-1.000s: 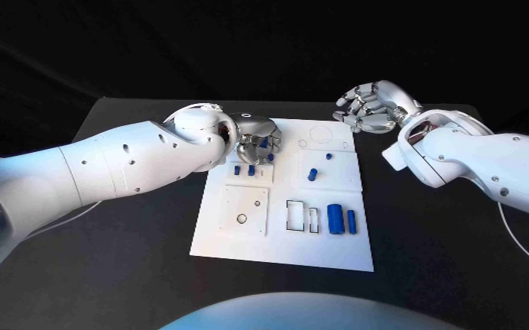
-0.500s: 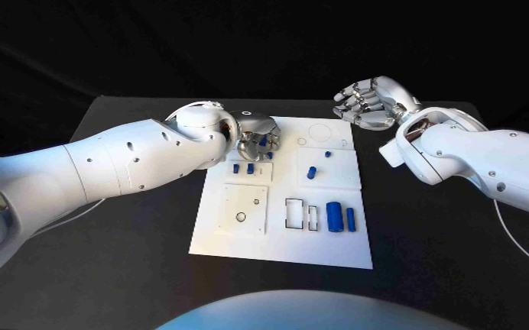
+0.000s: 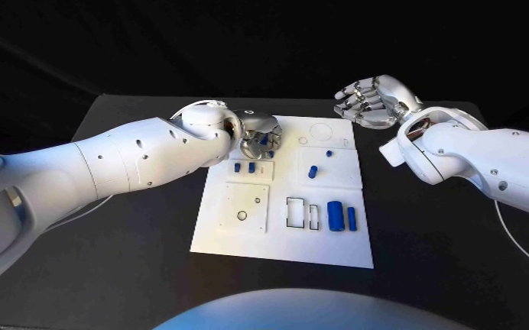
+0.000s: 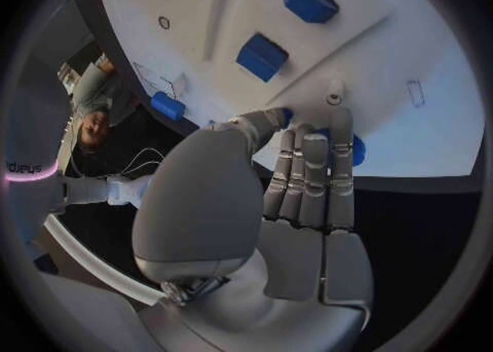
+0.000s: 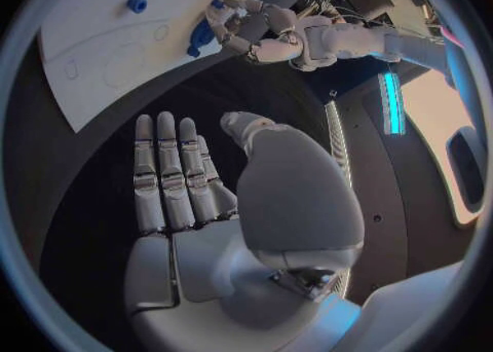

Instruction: Assemble the parts on the task board

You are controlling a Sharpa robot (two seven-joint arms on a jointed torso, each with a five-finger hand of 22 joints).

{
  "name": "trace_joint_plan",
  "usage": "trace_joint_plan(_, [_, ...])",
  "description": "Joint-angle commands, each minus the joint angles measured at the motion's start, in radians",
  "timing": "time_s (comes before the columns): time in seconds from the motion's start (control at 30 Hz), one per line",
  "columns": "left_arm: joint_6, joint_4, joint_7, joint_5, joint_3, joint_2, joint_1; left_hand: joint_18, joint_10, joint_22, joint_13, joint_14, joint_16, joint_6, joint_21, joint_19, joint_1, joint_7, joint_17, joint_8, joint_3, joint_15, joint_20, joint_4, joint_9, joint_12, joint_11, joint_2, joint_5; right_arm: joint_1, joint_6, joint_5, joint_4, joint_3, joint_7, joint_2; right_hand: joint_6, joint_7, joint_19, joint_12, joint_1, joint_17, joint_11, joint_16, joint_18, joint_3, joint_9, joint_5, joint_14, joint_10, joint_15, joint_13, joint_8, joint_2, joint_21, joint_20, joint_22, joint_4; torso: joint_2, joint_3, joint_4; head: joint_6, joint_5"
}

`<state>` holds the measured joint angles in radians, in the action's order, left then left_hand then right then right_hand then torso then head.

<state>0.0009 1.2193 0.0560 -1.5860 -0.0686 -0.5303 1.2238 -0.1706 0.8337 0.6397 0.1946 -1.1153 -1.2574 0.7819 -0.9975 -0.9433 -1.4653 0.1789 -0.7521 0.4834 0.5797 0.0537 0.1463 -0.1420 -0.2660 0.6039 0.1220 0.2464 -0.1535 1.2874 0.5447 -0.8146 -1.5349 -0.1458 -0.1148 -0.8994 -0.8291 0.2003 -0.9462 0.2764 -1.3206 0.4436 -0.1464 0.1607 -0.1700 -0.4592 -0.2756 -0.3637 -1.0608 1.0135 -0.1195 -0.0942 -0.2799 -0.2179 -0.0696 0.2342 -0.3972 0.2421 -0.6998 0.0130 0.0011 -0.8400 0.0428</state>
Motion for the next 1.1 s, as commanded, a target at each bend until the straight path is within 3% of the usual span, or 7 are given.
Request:
trace_joint_plan(0.03, [0.032,-0.004,0.000,-0.006,-0.001,0.004,-0.002,-0.014,0.018,0.006,-0.004,-0.015,-0.013,0.019,-0.010,0.006,-0.005,-0.001,-0.009,0.000,0.008,-0.003,-0.001,0.003,0.002,-0.003,-0.001,-0.004,0.003,-0.001,-0.011,0.010,0.001,0.000,-0.014,0.001,-0.007,0.035,0.002,-0.004,0.010,-0.002,-0.025,-0.005,-0.012,0.001,0.002,0.005,0.005,-0.021,-0.006,0.002,0.005,0.000,0.006,0.004,0.003,-0.004,0.000,0.0008,0.0013,-0.001,0.000])
trace_joint_plan(0.67, [0.049,-0.003,0.020,-0.006,-0.003,0.007,-0.002,-0.015,0.098,0.038,-0.018,-0.104,-0.095,0.100,-0.059,0.002,0.014,-0.022,-0.111,-0.007,0.027,-0.023,-0.014,0.038,0.006,-0.018,-0.024,-0.020,0.005,-0.003,-0.013,0.012,0.002,0.000,-0.007,0.003,-0.007,0.035,0.007,-0.007,0.010,-0.008,-0.026,-0.011,-0.012,0.001,0.004,0.004,0.006,-0.024,-0.008,0.010,0.009,0.004,0.007,0.006,0.014,-0.006,0.000,0.0005,0.0006,-0.007,0.003])
trace_joint_plan(1.1, [0.041,-0.011,0.027,-0.006,-0.005,0.013,-0.006,-0.011,0.127,0.065,-0.043,-0.131,-0.111,0.118,-0.085,-0.017,0.034,-0.020,-0.124,-0.046,0.042,-0.023,-0.015,0.052,0.015,-0.086,-0.023,-0.019,0.005,-0.003,-0.015,0.012,0.001,0.000,0.002,0.002,-0.007,0.035,0.012,-0.010,0.012,-0.012,-0.027,-0.015,-0.012,0.002,0.005,0.005,0.008,-0.026,-0.010,0.015,0.012,0.007,0.008,0.008,0.023,-0.007,-0.001,0.0001,0.0003,-0.009,0.003])
